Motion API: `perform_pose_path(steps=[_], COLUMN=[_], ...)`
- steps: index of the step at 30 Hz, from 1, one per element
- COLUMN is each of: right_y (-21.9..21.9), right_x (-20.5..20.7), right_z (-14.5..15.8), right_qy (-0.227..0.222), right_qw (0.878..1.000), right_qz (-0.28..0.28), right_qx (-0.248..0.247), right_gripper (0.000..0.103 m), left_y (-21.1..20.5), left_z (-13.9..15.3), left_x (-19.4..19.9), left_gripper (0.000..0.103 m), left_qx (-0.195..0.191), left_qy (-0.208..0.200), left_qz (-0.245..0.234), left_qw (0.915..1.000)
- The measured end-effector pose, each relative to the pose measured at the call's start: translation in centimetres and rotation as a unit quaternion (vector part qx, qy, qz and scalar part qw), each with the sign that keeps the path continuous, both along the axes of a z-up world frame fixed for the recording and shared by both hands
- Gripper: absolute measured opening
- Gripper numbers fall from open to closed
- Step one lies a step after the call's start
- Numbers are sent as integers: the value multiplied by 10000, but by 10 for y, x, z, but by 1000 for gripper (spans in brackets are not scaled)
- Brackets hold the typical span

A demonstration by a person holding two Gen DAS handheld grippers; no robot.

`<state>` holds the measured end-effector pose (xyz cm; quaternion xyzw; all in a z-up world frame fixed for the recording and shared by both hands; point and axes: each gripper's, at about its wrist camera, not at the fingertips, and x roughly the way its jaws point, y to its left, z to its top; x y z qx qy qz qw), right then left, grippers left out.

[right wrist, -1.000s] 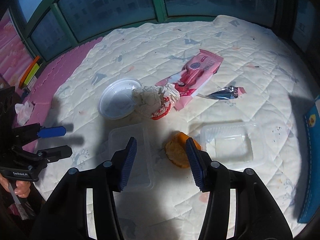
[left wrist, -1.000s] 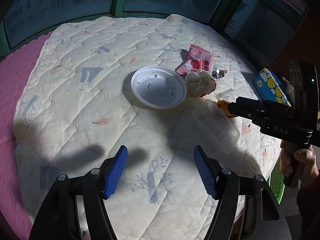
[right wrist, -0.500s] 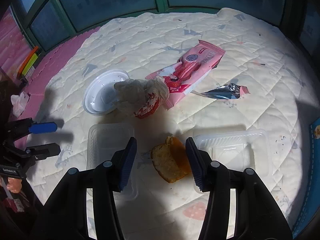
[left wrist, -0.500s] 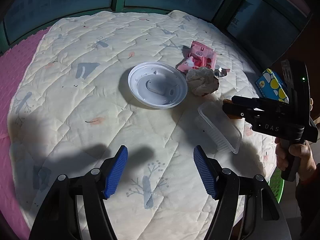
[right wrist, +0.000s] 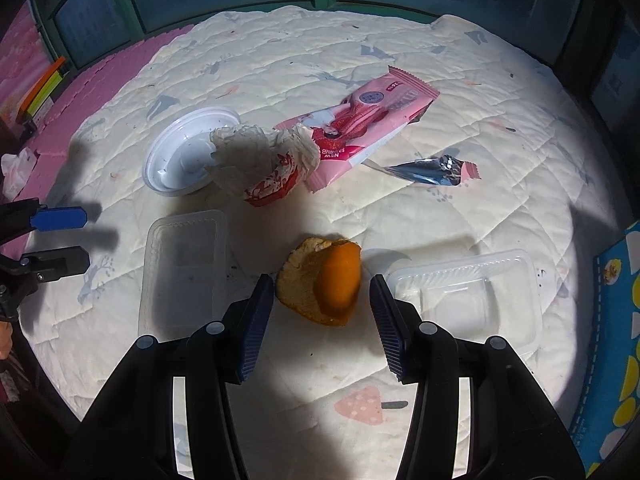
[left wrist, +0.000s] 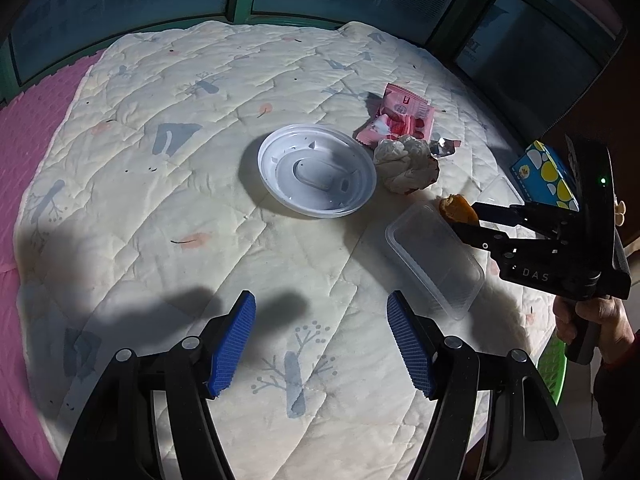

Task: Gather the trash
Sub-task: 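Reach the right tool to the orange peel and close on it, then carry the peel to the basket with the right tool while the left tool grasps the clear rectangular tray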

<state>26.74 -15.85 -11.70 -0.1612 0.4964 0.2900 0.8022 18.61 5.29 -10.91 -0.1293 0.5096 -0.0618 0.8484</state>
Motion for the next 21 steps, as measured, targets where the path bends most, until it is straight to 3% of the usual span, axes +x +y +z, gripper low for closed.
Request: perform_pose_path(steps=[6,8,13,21], right_y=[7,7,-6,-29], right_x=[-1,-1,-2,-38], right_z=[-5,-5,6,36], right_qy=[-108,-158,-125,-351], right_qw=[9999,9997,9985,9929], right_qz=[-58,-152,-455,-789], right_qx=[-112,-143,291,814], right_gripper=[50,41,34,33], left_y=[-1,-2,-8,-31], left_z=[2,3,6,2], left_x=[0,2,5,19], left_gripper=[66,66,66,66], left_qx=[-47,-106,-274,-507], left_qy=[-22,-15,-3,196], left_qz=[-20,-33,-60,-54], left_qw=[10000,9999,9996,9985])
